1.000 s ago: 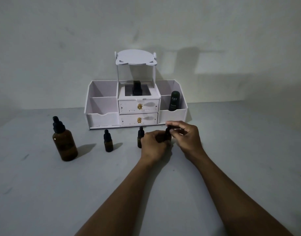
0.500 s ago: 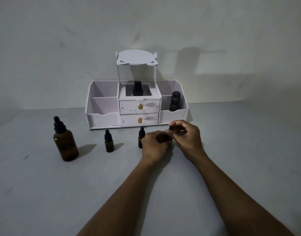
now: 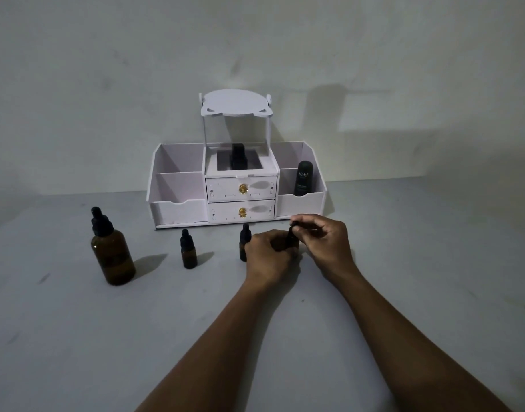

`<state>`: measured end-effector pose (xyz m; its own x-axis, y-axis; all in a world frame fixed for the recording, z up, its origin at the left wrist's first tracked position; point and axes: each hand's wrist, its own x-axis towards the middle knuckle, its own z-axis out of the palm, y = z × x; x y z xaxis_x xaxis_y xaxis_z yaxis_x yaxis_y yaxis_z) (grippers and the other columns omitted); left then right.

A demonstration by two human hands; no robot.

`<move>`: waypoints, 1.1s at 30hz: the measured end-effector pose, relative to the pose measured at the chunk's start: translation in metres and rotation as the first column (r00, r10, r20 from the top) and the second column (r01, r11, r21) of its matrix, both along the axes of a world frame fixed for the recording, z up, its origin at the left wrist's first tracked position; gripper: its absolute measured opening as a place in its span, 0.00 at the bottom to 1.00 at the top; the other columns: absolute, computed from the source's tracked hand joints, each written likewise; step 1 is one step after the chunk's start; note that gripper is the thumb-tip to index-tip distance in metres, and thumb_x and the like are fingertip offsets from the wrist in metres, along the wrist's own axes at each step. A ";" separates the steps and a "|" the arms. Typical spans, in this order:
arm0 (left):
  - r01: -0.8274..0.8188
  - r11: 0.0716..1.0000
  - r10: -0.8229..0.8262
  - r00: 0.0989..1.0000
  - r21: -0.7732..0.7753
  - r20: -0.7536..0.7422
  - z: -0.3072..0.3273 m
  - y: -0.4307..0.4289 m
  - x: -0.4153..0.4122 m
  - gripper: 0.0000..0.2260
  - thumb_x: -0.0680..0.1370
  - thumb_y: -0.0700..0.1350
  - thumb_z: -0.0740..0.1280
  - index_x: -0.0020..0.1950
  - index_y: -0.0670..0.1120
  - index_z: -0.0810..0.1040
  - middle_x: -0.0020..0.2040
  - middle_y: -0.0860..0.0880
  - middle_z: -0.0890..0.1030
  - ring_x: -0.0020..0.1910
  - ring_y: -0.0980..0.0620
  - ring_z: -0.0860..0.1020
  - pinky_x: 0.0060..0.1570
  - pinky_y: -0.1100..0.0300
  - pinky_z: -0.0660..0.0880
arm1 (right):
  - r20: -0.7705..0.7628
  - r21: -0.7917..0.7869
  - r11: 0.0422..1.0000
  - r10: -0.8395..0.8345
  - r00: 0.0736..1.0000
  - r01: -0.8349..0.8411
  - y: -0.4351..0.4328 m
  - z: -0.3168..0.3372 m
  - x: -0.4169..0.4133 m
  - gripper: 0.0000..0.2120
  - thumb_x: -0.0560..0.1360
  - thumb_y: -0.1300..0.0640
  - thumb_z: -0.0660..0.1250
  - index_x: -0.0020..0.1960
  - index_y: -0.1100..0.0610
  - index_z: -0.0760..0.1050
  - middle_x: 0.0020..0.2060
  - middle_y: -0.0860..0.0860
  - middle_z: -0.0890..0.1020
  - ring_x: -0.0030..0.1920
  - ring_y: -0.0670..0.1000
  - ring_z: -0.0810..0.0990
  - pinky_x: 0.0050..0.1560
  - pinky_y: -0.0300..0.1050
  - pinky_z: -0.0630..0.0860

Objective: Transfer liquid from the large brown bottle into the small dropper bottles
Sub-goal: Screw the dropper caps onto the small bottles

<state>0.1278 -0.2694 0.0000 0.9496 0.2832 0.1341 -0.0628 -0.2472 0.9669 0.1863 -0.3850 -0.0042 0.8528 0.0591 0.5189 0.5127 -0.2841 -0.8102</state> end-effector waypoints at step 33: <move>-0.229 0.690 0.486 0.850 0.687 -0.205 -0.004 0.257 -0.182 0.43 0.71 0.74 0.61 0.81 0.56 0.53 0.81 0.55 0.59 0.80 0.53 0.55 0.79 0.49 0.47 | 0.356 -0.093 0.957 0.291 0.888 -0.276 0.125 0.063 -0.095 0.09 0.74 0.62 0.71 0.51 0.51 0.82 0.45 0.41 0.83 0.44 0.42 0.82 0.45 0.32 0.78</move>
<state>-0.0538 -0.0121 -0.0042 0.8060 0.5845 0.0935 0.4622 -0.7202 0.5174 0.0908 -0.2604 0.0586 0.5506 0.2965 0.7803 0.8313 -0.1098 -0.5449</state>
